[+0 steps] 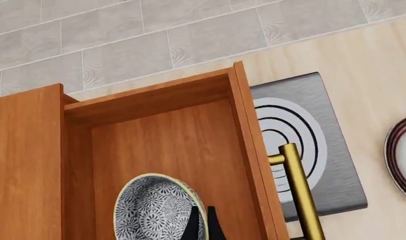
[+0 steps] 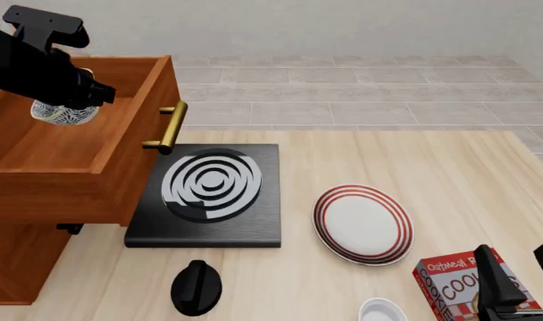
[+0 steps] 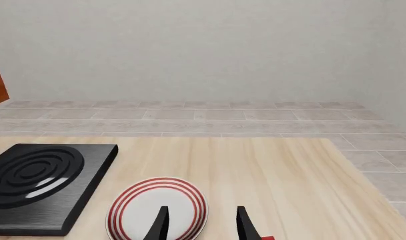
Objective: Pick the akita bowl in the top layer of the wooden cabinet and place it on the plate.
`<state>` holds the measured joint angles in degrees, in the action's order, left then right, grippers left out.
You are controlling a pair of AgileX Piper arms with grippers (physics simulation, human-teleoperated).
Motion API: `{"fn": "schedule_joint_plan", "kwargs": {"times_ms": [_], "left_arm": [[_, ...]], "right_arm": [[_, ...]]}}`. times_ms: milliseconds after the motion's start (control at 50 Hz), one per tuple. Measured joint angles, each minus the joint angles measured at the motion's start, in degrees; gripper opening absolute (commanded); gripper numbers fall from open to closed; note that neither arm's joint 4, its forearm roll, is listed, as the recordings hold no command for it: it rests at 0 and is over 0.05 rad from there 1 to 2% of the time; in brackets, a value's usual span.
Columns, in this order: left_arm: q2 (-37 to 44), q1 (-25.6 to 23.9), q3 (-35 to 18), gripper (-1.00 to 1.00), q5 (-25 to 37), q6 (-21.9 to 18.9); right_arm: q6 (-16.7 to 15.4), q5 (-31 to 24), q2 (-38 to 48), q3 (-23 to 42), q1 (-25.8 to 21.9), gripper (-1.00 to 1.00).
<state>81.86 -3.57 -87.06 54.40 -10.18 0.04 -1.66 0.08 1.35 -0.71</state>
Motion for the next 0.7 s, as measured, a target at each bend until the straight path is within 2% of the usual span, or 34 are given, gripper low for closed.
{"fn": "schedule_joint_plan", "kwargs": {"times_ms": [700], "left_arm": [[-0.1, -0.5, -5.5, -1.0, 1.0, -1.4]], "right_arm": [[0.0, 0.1, 0.0, 0.0, 0.1, 1.0]]}}
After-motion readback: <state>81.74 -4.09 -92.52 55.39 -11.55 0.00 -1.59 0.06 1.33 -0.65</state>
